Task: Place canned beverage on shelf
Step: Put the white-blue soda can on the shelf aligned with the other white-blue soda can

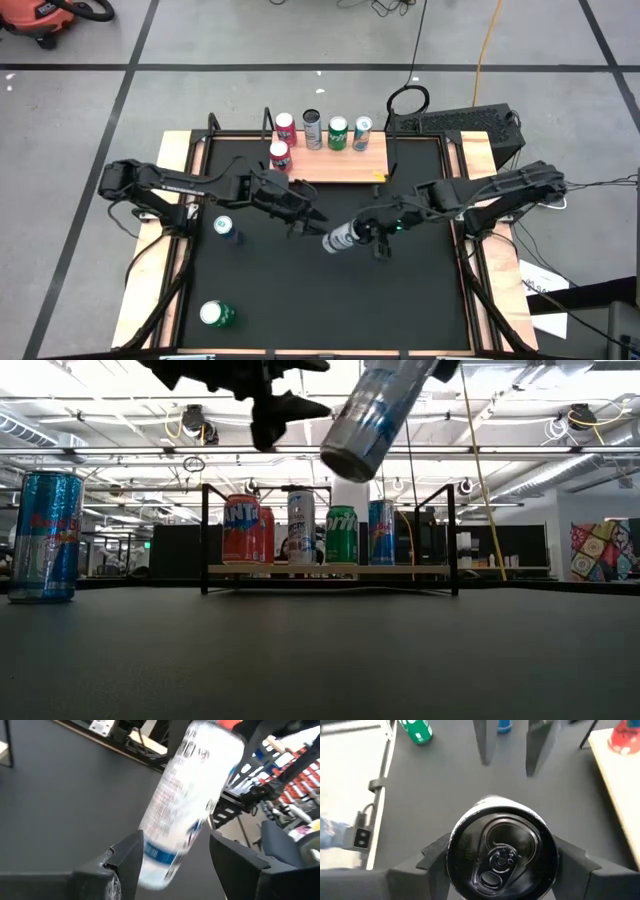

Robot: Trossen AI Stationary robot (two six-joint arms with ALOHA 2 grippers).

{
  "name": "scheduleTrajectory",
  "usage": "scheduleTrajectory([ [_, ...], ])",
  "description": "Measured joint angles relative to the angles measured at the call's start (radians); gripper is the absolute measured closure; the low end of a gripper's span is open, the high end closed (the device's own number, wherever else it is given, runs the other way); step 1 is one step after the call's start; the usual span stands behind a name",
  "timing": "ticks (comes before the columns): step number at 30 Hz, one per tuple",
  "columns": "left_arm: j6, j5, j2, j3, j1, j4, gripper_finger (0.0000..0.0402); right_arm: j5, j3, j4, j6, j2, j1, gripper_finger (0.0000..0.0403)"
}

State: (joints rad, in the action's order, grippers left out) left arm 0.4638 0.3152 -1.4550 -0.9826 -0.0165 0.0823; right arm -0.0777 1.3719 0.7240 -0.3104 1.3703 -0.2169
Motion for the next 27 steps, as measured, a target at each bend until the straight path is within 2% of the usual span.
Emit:
scheduleTrajectory([
  [3, 0.002, 0.035, -0.014, 0.0, -0.003, 0.033, 0.0158, 0.032, 0.043, -0.002, 0.064, 0.047, 0.027, 0.0166],
  [10, -0.002, 0.045, -0.014, 0.0, -0.003, 0.045, 0.0056, 0.06, 0.132, -0.005, 0.172, 0.125, 0.065, 0.0166],
  [14, -0.04, 0.054, -0.024, 0.0, -0.003, 0.044, 0.0028, 0.114, 0.179, -0.023, 0.214, 0.16, 0.089, 0.0166],
  [21, -0.061, 0.077, -0.055, -0.001, -0.003, 0.043, 0.0043, 0.136, 0.206, -0.065, 0.263, 0.162, 0.121, 0.0166],
  [27, -0.13, 0.034, -0.053, 0.001, -0.004, 0.044, 0.0114, 0.16, 0.206, -0.031, 0.264, 0.16, 0.134, 0.0166],
])
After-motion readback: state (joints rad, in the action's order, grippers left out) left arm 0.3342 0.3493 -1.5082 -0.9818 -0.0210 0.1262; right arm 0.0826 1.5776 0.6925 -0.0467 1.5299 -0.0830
